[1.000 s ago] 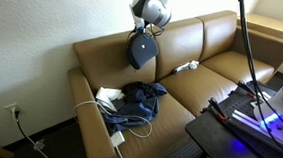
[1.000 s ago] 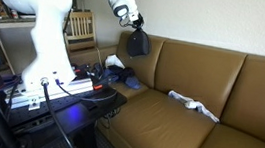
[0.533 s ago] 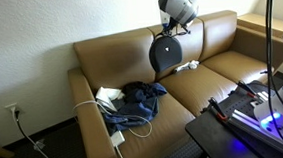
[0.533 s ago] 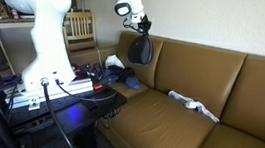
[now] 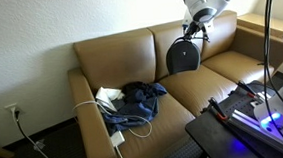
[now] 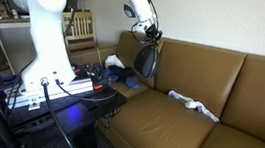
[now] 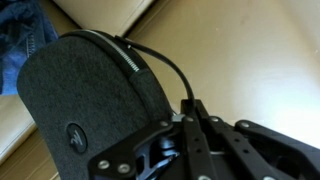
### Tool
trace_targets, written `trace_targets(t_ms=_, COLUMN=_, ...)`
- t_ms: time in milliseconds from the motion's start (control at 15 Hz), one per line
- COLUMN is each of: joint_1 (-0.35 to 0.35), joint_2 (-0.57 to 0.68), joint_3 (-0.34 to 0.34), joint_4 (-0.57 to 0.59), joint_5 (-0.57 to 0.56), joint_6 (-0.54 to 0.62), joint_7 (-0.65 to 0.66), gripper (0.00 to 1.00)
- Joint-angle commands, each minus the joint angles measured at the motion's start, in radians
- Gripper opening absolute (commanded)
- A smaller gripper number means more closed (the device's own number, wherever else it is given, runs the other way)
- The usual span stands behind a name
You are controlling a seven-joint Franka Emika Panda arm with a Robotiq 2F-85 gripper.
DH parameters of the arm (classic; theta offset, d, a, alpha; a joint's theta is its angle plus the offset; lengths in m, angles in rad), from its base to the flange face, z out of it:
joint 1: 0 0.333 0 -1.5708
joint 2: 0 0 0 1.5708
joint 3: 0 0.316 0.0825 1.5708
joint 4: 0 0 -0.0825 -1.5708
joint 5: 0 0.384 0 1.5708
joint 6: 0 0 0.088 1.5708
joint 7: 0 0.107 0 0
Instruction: Move the black bag to the right then move it to the left
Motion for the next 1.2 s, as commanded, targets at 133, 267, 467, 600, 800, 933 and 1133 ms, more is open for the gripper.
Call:
trace_targets(t_ms=133, joint_1=0.072, joint_2=0.182, joint_3=-0.156, joint_4=0.156, joint_5=0.414, joint_6=-0.096, joint_7=-0.353, gripper=0.01)
trace_targets(t_ms=267, joint_1=0.14, joint_2=0.307, joint_3=-0.234, joint_4=0.229, joint_5=0.565, joint_6=-0.131, joint_7=-0.467, gripper=0.01)
trace_targets(t_ms=467, joint_1=0.285, joint_2=0.515, joint_3=-0.363, joint_4=0.342, joint_5=0.8, joint_6=-0.139, joint_7=-0.626, gripper=0.01)
trace_targets(t_ms=600, joint_1=0.374, joint_2=0.657, joint_3=-0.429, joint_4=0.438, joint_5=0.909, joint_6=-0.111, joint_7=-0.665, gripper=0.01)
trace_targets(t_ms=800, joint_1=0.49, joint_2=0.849, joint_3=-0.534, joint_4=0.559, joint_5=0.868, joint_6=-0.103, joint_7=-0.497, gripper=0.01)
trace_targets(t_ms=933, joint_1=0.523, joint_2=0.936, joint_3=-0.577, joint_4=0.627, joint_5=0.847, joint_6=-0.106, joint_7=-0.36, gripper=0.01)
trace_targets(t_ms=1133, joint_1=0.557, joint_2=1.061, joint_3=-0.651, joint_4=0.719, joint_5=0.839, joint_6=-0.089, joint_7=-0.165, gripper=0.01)
